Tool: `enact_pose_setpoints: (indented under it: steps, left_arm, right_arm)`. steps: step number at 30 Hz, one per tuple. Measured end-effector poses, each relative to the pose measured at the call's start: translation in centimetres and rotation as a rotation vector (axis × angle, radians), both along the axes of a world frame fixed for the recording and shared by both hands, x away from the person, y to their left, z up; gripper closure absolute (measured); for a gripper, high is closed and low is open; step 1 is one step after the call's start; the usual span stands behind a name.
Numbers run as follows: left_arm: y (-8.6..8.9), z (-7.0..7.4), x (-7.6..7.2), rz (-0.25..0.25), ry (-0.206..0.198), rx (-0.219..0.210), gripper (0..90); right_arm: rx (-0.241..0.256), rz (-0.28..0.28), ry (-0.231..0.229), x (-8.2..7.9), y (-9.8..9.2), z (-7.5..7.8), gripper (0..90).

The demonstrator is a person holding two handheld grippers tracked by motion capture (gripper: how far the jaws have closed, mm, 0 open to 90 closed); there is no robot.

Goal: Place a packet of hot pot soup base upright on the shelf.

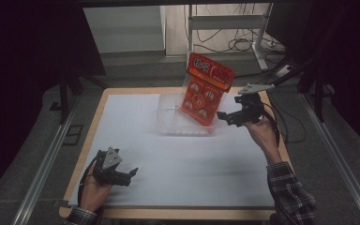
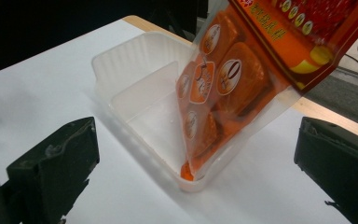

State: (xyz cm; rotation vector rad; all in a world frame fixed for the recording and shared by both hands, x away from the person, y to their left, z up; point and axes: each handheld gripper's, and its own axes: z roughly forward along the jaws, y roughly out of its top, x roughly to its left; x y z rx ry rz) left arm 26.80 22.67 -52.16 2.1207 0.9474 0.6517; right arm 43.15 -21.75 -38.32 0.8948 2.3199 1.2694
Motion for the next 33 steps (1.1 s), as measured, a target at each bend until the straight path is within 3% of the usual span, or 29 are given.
enact_pose_setpoints:
  steps: [10, 12, 33]
  left_arm:
    - [-0.1, -0.1, 0.0, -0.004, 0.006, 0.009, 0.9]
    - [-0.1, -0.1, 0.0, -0.008, 0.006, 0.013, 0.9]
    - [0.2, 0.1, -0.4, -0.001, 0.009, -0.013, 0.4]
  right_arm:
    - [0.034, 0.009, 0.014, -1.6, 0.0, -1.9, 0.0]
    - [0.006, 0.01, 0.021, -1.9, 0.1, -2.3, 0.0]
    - [-0.007, 0.017, -0.019, -6.6, -0.2, -2.9, 0.6]
